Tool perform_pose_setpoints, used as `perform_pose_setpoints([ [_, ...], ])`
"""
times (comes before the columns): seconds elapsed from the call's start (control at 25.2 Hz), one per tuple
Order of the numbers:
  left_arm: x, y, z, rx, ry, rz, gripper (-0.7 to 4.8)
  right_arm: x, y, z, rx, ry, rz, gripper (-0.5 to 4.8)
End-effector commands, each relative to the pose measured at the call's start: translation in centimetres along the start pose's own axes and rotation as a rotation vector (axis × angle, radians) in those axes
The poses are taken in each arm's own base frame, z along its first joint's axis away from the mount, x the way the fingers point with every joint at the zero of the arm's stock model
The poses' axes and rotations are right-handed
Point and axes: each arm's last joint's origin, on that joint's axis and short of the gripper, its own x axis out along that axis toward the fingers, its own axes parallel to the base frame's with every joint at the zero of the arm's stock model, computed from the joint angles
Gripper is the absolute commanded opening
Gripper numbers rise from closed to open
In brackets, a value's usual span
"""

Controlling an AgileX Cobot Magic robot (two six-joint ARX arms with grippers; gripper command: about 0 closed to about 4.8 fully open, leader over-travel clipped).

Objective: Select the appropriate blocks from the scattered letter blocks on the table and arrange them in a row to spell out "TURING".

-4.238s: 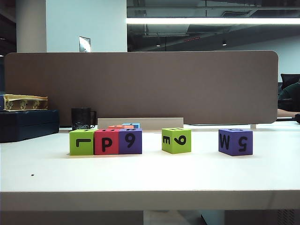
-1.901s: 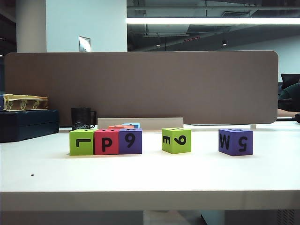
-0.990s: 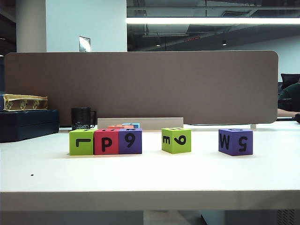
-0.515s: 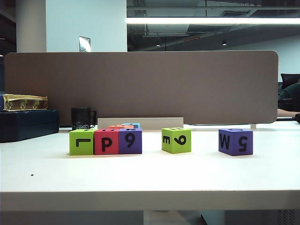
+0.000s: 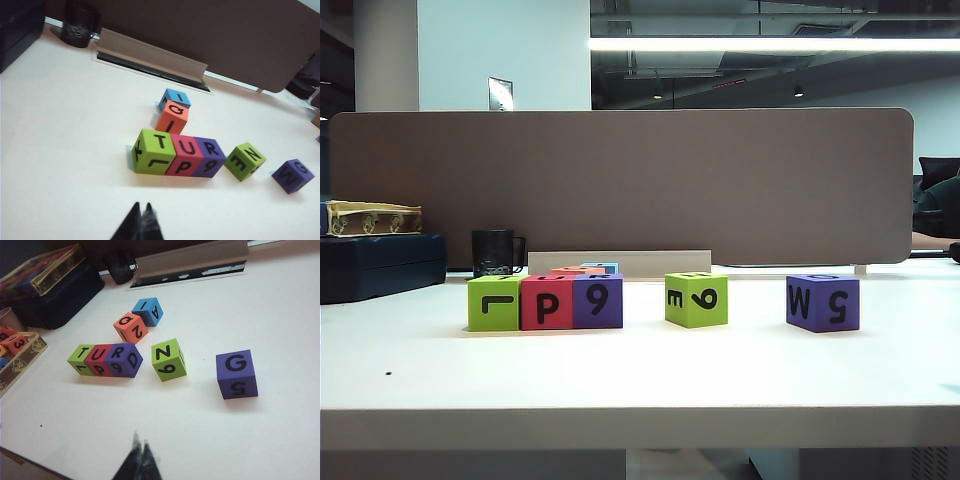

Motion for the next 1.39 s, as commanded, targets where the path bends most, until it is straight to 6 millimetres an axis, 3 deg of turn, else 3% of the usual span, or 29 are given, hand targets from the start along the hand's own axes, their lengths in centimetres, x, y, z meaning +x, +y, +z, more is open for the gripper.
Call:
perform_pose_setpoints([
  [0.04, 0.1, -0.5, 1.4, 0.008, 0.012, -0.015, -0.06, 0.1, 0.0, 0.2, -0.006, -0.006, 0.004, -0.02],
  [0.4, 2.5, -1.4, 6.0, 0.055, 0.120, -0.045, -0.06, 0.1, 0.0, 0.2, -0.006, -0.006, 0.004, -0.02],
  [0.48, 3.5, -1.5, 7.0, 0.046, 0.154, -0.055, -0.06, 0.1, 0.0, 0.2, -0.006, -0.006, 0.004, -0.02],
  [0.59, 6.5, -1.7, 8.8, 0.017, 0.253, -0.109, -0.06, 0.1, 0.1, 0.3, -0.007, -0.007, 0.005, -0.02],
  [0.99, 13.2, -4.5, 9.8, 0.114, 0.408, -0.219, -0.06, 0.1, 0.1, 0.5, -0.028, -0.005, 0.004, -0.02],
  [1.39, 18.5, -7.2, 10.7, 0.160, 0.475, -0.295, -0.06, 0.4, 0.2, 1.1, -0.025, 0.022, 0.016, -0.02],
])
